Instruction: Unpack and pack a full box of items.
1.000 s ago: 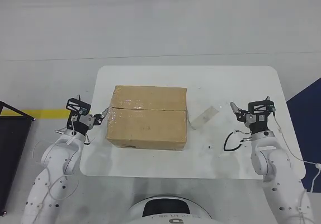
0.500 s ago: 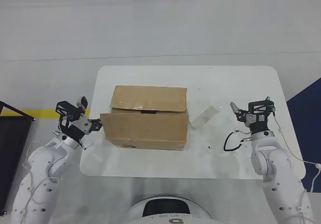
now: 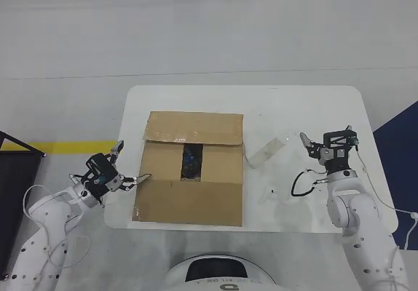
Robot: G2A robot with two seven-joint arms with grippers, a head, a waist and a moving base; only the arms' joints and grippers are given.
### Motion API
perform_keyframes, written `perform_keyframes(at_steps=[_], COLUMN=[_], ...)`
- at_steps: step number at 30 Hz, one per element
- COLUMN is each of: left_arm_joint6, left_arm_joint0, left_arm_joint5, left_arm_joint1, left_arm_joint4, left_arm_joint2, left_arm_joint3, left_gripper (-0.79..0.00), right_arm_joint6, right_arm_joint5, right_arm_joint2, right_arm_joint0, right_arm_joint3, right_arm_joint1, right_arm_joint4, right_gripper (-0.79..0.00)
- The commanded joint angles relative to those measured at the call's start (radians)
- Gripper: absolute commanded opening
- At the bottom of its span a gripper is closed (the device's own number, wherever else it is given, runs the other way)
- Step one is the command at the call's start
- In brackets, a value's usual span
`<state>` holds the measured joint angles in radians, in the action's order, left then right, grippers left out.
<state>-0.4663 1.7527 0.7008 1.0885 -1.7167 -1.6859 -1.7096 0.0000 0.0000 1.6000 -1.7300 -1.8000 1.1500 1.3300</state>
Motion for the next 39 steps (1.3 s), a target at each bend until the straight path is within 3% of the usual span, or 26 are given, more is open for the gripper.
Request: perform_keyframes(at_steps=[1, 5, 10, 15, 19, 24, 27, 29, 33, 39], left_arm_joint6=[-0.024, -0.075, -0.065, 0.068, 0.167, 0.181, 0.181, 0.181, 0.181, 0.181], left_arm_joint0=[0.003, 0.014, -0.002, -0.029, -0.037, -0.038, -0.038, -0.038, -0.038, -0.038], left_arm_joint5=[-0.001, -0.004, -0.002, -0.056, -0.144, -0.158, -0.158, -0.158, -0.158, -0.158], left_arm_joint1=[-0.003, -0.006, 0.0, 0.009, 0.015, 0.017, 0.017, 0.017, 0.017, 0.017], left_arm_joint4=[-0.012, -0.007, 0.193, 0.446, 0.576, 0.591, 0.591, 0.591, 0.591, 0.591], left_arm_joint2=[-0.001, 0.001, -0.015, -0.041, -0.058, -0.057, -0.057, -0.057, -0.057, -0.057], left_arm_joint3=[0.004, 0.025, 0.076, 0.119, 0.132, 0.133, 0.133, 0.133, 0.133, 0.133], left_gripper=[0.0, 0.0, 0.0, 0.0, 0.0, 0.0, 0.0, 0.0, 0.0, 0.0], right_arm_joint6=[0.0, 0.0, 0.018, 0.052, 0.049, 0.049, 0.074, 0.076, 0.062, 0.18], right_arm_joint5=[0.0, 0.0, -0.032, -0.084, -0.101, -0.101, -0.299, -0.355, -0.396, -0.382], right_arm_joint2=[0.0, 0.0, -0.025, -0.148, -0.154, -0.154, -0.192, -0.229, -0.292, -0.347], right_arm_joint0=[0.0, 0.0, 0.019, 0.083, 0.085, 0.085, 0.103, 0.111, 0.129, 0.197], right_arm_joint3=[0.0, 0.0, -0.012, -0.023, -0.025, -0.025, -0.038, -0.078, -0.1, -0.072], right_arm_joint1=[0.0, 0.0, 0.002, 0.012, 0.013, 0.013, 0.007, 0.001, 0.001, 0.007], right_arm_joint4=[0.0, 0.0, -0.009, 0.029, 0.018, 0.018, 0.005, 0.136, 0.241, 0.309], right_gripper=[0.0, 0.0, 0.0, 0.0, 0.0, 0.0, 0.0, 0.0, 0.0, 0.0])
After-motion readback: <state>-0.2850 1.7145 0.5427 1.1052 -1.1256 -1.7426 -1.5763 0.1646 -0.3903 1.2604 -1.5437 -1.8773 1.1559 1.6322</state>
